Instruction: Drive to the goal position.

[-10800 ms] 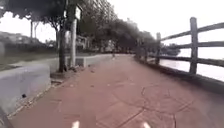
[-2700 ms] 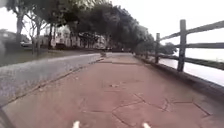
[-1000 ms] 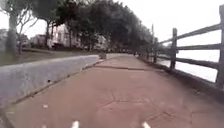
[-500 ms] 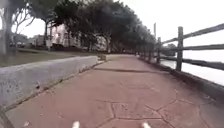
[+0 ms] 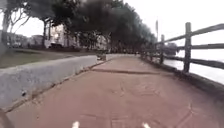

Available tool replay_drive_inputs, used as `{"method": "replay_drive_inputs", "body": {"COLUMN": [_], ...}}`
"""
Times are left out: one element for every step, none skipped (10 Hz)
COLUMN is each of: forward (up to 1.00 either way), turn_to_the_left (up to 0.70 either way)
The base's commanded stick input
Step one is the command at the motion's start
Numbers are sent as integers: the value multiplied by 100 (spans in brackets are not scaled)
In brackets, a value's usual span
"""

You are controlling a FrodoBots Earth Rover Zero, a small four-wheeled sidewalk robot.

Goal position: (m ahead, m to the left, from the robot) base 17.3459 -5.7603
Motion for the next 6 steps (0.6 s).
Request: {"method": "replay_drive_inputs", "body": {"forward": [70, 70, 70, 70, 70, 70], "turn_to_the_left": [0, 0, 0, 0, 0, 0]}}
